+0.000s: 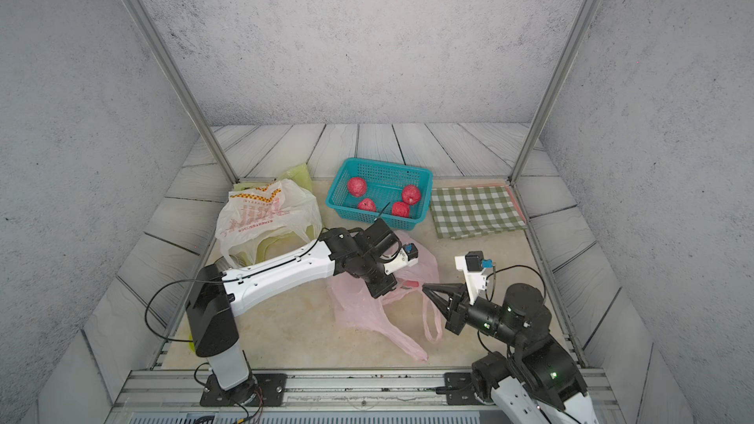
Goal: Untie the knot of a plastic bag & take out the apple
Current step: Untie the plastic bag at the center of the board.
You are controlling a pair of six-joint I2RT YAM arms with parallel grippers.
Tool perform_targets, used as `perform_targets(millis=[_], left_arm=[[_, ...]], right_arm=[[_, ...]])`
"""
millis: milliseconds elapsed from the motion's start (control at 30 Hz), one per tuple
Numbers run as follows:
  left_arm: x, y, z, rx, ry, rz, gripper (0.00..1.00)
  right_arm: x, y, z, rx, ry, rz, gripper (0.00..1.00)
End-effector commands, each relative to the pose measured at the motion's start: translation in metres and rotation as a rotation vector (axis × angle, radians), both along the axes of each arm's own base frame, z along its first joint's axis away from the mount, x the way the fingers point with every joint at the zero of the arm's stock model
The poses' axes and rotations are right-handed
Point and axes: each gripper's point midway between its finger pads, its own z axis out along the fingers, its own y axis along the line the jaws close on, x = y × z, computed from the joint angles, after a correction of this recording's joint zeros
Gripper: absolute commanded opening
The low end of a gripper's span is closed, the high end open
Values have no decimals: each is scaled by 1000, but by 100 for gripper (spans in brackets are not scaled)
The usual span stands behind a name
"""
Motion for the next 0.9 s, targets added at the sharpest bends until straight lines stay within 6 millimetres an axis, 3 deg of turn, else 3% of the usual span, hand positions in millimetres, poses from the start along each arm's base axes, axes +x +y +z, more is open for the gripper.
perform_targets(millis=[0, 133, 300, 633, 767, 867], left_arm=[[4, -9, 19, -61, 24, 13, 0], [7, -10, 34, -99, 31, 22, 0], [5, -3, 42, -118, 39, 27, 0], [11, 8, 41, -122, 45, 62, 0], [16, 10, 43, -126, 45, 81, 0], [21, 12, 45, -136, 52, 100, 0]], right_arm=[[-4, 4, -10, 51, 23, 25, 0], [14, 1, -40, 66, 8, -50, 0], [39, 1, -62, 68, -48, -125, 0], [64, 65, -95, -143, -70, -64, 0], [80, 77, -105, -145, -88, -130, 0], [89, 79, -101, -131, -182, -205, 0]])
